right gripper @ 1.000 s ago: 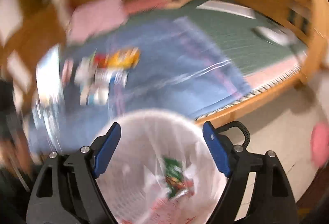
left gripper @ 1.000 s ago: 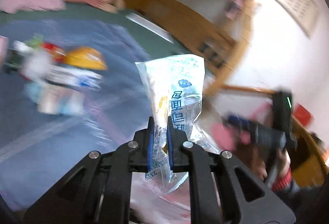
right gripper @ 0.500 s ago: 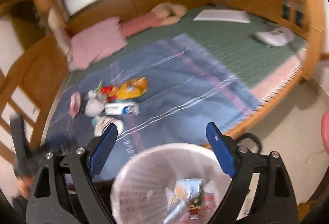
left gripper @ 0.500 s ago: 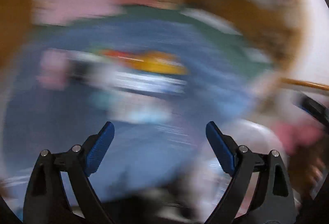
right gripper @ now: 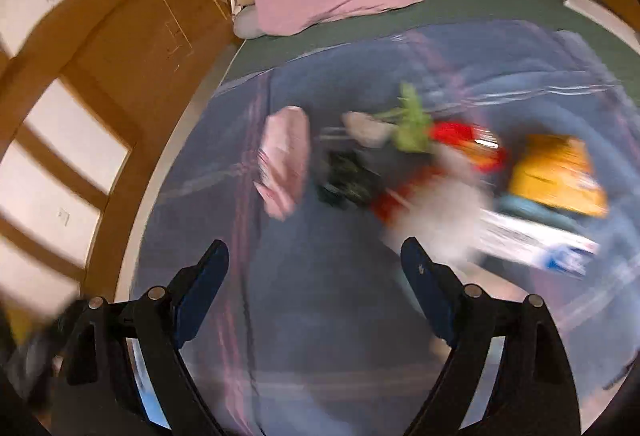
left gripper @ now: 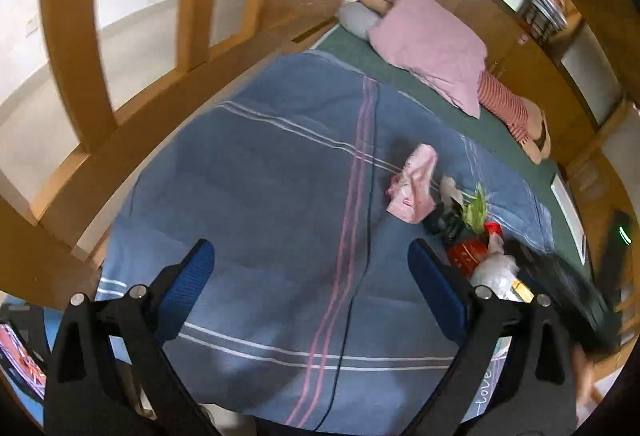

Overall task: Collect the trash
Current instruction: 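Grasp the pink tissue packet with the left tool while the right tool grasps a dark plastic bag, then carry the pink packet and dark bag over the wastebasket and release both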

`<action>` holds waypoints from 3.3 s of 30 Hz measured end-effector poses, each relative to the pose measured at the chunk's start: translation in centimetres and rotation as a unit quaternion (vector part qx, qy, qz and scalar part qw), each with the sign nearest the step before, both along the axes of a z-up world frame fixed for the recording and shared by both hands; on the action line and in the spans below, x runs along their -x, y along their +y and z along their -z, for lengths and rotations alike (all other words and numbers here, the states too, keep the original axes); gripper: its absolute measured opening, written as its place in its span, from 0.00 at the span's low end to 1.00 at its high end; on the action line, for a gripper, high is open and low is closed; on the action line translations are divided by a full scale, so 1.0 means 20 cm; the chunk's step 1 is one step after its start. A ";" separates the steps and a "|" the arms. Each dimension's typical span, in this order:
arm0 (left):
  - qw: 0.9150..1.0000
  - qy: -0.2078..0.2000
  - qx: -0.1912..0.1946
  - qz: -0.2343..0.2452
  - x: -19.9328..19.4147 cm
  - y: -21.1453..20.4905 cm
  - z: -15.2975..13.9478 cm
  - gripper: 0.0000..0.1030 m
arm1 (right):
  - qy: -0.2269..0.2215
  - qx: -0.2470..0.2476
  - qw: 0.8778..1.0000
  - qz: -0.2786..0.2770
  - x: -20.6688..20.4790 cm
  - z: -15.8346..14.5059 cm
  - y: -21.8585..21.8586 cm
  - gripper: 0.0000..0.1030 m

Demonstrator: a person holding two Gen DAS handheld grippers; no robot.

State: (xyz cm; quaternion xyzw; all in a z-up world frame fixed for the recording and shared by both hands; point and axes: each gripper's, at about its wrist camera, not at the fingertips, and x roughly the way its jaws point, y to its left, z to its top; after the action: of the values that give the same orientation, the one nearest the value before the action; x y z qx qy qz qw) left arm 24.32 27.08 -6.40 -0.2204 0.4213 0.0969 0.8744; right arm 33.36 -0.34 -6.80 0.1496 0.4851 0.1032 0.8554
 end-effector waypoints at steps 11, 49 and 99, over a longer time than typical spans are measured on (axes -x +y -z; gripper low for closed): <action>0.999 0.025 0.045 -0.014 -0.03 0.13 0.07 0.94 | 0.038 0.126 0.991 -0.033 -0.51 0.38 0.54 0.14; 0.992 0.086 0.091 -0.012 -0.09 0.20 0.31 0.94 | -0.027 0.162 0.986 -0.022 -0.29 0.29 0.21 0.33; 0.977 -0.089 -0.105 0.161 0.10 -0.57 0.30 0.23 | -0.163 -0.014 0.966 0.198 1.63 -0.47 -1.24 0.33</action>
State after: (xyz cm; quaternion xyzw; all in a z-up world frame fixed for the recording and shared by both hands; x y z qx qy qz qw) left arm 22.42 15.72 -12.46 -0.0643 0.3595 -0.0210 0.9307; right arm 0.78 -25.10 2.52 0.2361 0.2983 -0.0381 0.9240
